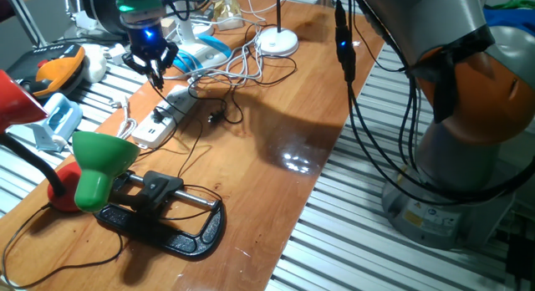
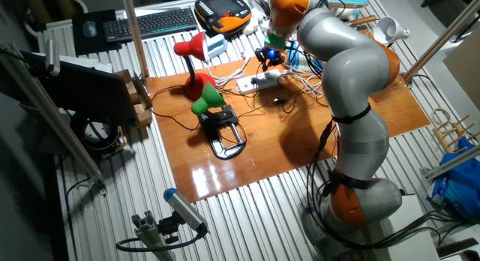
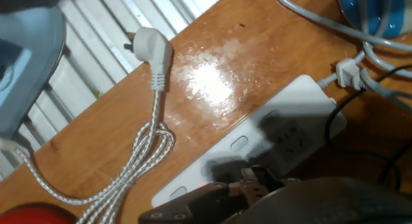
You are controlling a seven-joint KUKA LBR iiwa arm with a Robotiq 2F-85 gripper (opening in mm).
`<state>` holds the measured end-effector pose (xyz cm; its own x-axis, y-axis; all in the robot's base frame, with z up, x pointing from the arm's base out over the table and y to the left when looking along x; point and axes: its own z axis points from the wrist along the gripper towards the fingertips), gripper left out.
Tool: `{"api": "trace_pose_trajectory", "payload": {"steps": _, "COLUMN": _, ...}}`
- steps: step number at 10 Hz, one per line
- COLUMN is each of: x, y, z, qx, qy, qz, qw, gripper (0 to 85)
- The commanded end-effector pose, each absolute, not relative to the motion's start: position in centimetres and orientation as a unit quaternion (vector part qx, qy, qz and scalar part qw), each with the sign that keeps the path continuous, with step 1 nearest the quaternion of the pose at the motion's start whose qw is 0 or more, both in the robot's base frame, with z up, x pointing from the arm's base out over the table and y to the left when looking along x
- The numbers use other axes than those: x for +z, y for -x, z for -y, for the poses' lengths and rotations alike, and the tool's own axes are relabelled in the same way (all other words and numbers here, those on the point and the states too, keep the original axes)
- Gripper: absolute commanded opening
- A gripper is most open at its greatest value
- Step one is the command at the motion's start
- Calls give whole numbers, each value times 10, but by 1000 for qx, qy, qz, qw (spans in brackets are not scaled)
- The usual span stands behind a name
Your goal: Plug in the power cord of the desk lamp, turn on the socket, and light up the desk lamp
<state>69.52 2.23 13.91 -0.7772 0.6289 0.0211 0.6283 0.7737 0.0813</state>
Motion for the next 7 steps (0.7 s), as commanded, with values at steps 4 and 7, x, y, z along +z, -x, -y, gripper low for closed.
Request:
{"api": "trace_pose_trajectory", "payload": {"steps": 4, "x": 128, "y": -691, "z": -21, "qx": 59, "qy": -413, "qz": -909, "qw": 15, "gripper": 0}}
{"api": "trace_pose_trajectory", "payload": {"steps": 7, "x": 126, "y": -692, "z": -21, "qx": 53, "qy": -482, "qz": -875, "qw": 11, "gripper": 0}}
